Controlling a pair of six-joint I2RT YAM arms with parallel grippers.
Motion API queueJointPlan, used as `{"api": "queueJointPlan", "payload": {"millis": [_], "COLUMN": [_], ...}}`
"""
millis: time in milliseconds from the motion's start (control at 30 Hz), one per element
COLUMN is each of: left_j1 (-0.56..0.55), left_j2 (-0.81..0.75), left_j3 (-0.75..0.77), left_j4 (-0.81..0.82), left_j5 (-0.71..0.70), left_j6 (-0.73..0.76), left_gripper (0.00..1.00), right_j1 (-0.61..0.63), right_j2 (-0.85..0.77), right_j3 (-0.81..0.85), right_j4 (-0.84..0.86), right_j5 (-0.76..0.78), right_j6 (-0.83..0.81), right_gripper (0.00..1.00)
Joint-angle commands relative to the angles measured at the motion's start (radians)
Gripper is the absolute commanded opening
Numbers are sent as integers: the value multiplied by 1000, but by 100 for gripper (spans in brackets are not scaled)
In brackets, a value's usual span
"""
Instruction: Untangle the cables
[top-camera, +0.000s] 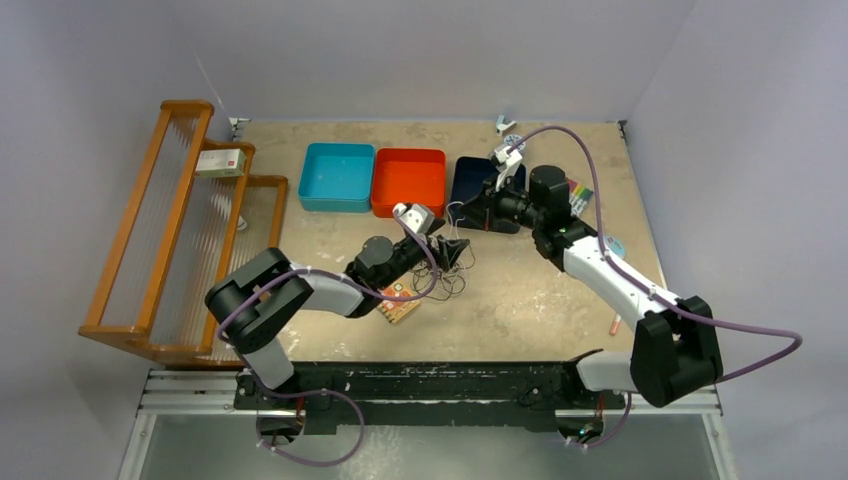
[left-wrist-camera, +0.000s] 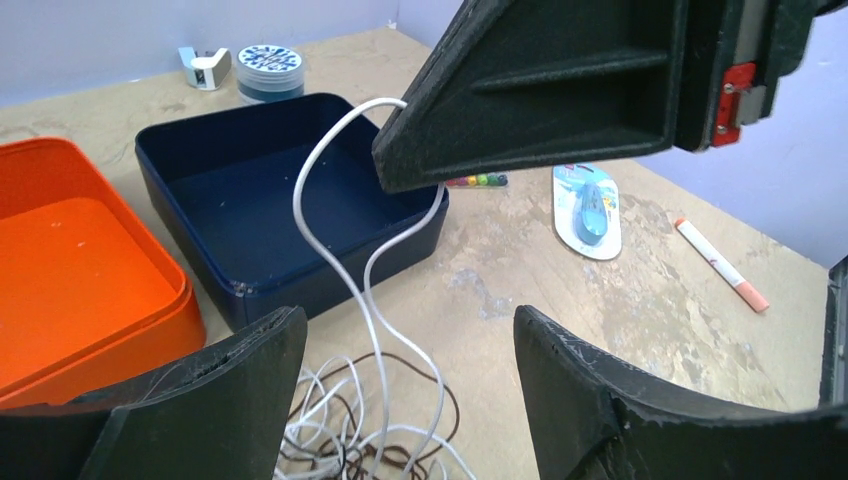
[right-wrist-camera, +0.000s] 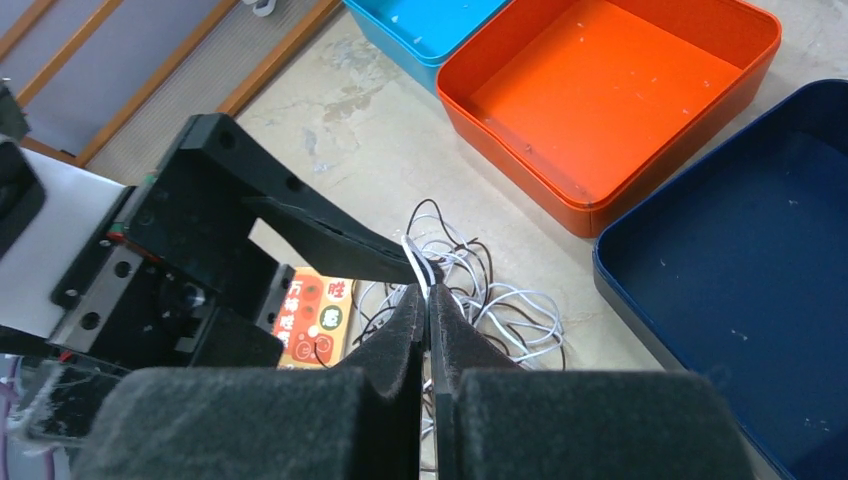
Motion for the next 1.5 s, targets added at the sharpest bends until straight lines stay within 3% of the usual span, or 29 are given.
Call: {"api": "queueJointPlan", "payload": {"millis": [0, 533, 967, 1467], "left_j1": [-7, -7, -7, -7], "left_j2": [58, 227, 254, 321], "left_j3": [79, 65, 21, 2], "left_j4": [116, 122, 111, 167], "left_j5": [25, 13, 4, 4], "left_j6": [11, -29, -25, -50], "left_gripper": [74, 40, 38, 35], "right_j1": [4, 4, 4, 4], "right_j2": [-5, -80, -189, -248], "right_j3": [52, 108, 181, 273], "right_j4": [23, -24, -33, -35], "right_j5": [-45, -31, 35, 1], "right_j6": [9, -4, -6, -7], "right_gripper": [0, 0, 0, 0]}}
